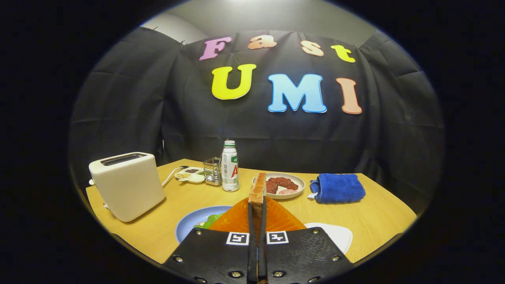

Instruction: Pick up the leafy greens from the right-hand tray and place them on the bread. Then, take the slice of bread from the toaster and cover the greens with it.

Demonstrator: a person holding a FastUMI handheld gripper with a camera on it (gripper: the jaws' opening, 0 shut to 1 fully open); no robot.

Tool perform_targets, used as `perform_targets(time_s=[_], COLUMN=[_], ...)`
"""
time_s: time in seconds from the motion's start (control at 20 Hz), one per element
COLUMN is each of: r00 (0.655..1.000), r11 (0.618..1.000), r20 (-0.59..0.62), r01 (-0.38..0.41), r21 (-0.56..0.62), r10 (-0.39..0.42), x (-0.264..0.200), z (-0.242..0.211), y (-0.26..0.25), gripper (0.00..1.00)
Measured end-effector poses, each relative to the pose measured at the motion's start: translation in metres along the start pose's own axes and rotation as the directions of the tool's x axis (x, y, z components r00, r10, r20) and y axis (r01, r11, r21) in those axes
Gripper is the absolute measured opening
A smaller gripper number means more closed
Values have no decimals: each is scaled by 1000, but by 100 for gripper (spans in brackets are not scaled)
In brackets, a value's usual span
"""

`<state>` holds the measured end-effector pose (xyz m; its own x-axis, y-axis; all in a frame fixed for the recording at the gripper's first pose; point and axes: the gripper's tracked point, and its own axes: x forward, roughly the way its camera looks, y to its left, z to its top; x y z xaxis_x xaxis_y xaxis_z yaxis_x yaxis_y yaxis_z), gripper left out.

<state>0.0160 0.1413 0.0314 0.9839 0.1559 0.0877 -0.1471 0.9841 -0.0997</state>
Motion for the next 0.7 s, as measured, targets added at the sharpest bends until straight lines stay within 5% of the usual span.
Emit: perform_targets(time_s=[0.3, 0.7], r00=[999, 981], r11=[997, 986], r20=[-35, -105], r01=[-44, -158], r21=[-63, 52], r10=[42, 163], x=[9, 12], z=[-23, -45], y=[24, 58], gripper=[2, 2])
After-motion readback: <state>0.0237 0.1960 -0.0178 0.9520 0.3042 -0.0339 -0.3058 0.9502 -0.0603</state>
